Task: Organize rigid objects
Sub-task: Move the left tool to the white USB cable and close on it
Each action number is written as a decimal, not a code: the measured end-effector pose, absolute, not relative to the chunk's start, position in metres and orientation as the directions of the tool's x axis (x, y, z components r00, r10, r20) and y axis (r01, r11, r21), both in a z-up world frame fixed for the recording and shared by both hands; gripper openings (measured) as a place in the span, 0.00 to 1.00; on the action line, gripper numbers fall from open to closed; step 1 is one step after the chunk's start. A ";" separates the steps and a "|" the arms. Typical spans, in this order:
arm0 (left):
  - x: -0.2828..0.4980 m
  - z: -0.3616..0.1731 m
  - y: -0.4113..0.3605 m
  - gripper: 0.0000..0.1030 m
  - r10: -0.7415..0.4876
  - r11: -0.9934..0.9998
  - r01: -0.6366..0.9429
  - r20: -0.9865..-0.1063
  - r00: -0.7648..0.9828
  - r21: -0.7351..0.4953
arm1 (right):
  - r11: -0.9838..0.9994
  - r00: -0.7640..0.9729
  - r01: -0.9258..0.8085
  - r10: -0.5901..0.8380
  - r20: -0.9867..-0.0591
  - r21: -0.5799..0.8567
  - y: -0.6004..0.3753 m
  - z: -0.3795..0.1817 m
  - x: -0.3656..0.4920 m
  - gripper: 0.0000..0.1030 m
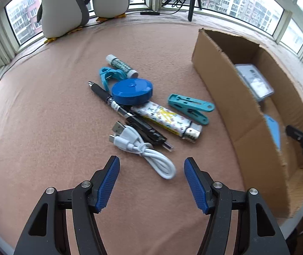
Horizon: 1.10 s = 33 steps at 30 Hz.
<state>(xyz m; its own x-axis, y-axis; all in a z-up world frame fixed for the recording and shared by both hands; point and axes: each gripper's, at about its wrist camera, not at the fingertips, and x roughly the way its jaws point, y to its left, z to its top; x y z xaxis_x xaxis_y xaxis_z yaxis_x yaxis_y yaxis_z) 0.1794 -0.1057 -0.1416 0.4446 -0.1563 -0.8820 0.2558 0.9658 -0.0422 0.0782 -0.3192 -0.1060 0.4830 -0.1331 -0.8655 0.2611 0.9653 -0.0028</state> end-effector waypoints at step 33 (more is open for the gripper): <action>0.216 -0.142 -0.068 0.20 -0.197 0.965 0.244 -0.884 0.424 -0.098 | 0.965 0.478 0.263 -0.144 -0.866 -0.015 -0.317 -0.106 0.080 0.24</action>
